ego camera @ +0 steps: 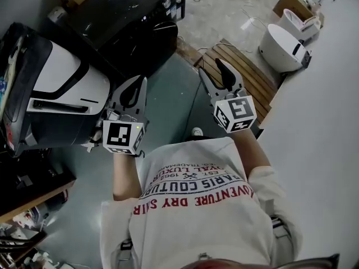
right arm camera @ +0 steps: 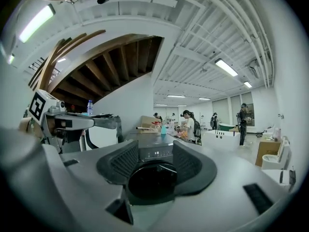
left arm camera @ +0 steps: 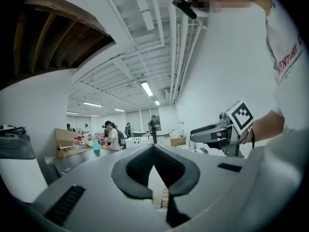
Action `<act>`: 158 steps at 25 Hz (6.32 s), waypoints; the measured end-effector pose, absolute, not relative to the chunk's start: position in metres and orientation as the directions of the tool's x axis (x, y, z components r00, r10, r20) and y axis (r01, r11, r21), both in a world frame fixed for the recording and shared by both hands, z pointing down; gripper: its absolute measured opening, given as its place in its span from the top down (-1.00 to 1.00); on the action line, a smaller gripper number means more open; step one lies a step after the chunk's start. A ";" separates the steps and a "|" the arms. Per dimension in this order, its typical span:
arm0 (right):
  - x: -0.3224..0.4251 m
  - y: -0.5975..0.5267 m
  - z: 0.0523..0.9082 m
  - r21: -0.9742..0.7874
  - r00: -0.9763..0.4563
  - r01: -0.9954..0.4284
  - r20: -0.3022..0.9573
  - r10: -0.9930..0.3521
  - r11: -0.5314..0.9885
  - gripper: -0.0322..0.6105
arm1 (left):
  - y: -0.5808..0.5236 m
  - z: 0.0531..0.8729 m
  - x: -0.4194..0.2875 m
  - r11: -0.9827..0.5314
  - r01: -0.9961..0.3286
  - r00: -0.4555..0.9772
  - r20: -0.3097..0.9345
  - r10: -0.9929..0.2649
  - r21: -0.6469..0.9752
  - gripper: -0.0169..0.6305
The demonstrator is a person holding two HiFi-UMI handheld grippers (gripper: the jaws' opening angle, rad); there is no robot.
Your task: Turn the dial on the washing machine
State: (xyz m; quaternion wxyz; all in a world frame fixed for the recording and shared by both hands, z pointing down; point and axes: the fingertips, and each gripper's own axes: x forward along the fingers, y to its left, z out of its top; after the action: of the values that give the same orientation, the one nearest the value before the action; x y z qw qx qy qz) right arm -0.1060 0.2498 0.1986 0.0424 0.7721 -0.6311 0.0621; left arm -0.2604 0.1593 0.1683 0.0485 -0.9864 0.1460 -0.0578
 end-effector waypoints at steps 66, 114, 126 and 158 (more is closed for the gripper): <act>0.144 -0.211 0.451 0.224 -0.229 -0.915 0.393 -0.890 0.335 -0.02 | -0.141 0.370 -0.002 -0.556 -0.830 0.552 0.226 -0.803 0.051 0.91; 0.140 -0.209 0.450 0.608 -0.186 -0.721 0.292 -0.938 0.332 -0.08 | -0.114 0.403 -0.022 -0.474 -0.880 0.469 0.251 -0.847 0.043 0.91; 0.143 -0.213 0.445 0.264 -0.207 -0.916 0.333 -0.920 0.302 0.00 | -0.107 0.411 -0.030 -0.460 -0.887 0.451 0.288 -0.844 0.041 0.91; 0.139 -0.208 0.448 0.480 -0.195 -0.811 0.314 -0.929 0.333 0.02 | -0.103 0.400 -0.024 -0.495 -0.867 0.490 0.288 -0.823 0.059 0.91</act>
State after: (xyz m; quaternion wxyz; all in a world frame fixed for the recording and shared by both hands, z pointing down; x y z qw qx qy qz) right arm 0.1391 -0.2084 0.4476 0.2824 0.5680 -0.7660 -0.1041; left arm -0.0237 -0.1030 0.3998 -0.0986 -0.8575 0.4925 -0.1114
